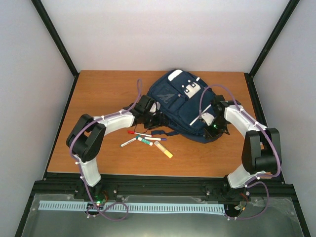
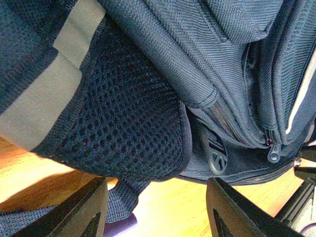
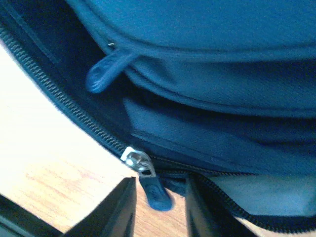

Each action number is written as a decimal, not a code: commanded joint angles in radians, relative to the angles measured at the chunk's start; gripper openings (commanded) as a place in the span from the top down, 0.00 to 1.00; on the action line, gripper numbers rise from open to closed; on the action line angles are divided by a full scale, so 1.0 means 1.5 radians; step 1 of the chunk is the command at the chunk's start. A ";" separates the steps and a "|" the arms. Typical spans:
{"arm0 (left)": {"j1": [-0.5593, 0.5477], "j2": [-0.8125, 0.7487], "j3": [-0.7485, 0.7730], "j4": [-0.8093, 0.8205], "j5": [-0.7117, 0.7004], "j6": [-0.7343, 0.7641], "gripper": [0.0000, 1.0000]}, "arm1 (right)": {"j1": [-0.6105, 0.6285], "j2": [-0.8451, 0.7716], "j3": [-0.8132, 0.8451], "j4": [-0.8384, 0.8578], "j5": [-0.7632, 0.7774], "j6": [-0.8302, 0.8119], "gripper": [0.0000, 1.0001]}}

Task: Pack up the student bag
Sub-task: Zip the student bag at the center of the board.

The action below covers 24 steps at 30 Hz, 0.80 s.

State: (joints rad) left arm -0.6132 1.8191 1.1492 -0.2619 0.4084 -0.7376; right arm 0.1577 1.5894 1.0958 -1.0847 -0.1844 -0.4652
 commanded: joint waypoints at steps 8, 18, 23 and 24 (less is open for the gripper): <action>-0.001 0.018 0.022 0.017 0.005 -0.007 0.43 | 0.003 -0.055 -0.024 -0.006 0.051 -0.014 0.93; -0.001 0.021 0.020 0.022 0.007 -0.008 0.43 | 0.002 -0.068 -0.050 0.001 0.074 -0.021 0.94; -0.001 0.021 0.017 0.024 0.007 -0.008 0.43 | 0.002 -0.051 -0.067 0.010 0.059 -0.015 0.79; -0.002 0.021 0.017 0.024 0.008 -0.008 0.43 | 0.002 -0.049 -0.070 0.013 0.060 -0.013 0.76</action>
State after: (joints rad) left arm -0.6132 1.8431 1.1500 -0.2520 0.4126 -0.7410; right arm 0.1593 1.5078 1.0119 -1.0584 -0.1074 -0.4896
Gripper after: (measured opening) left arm 0.566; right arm 0.199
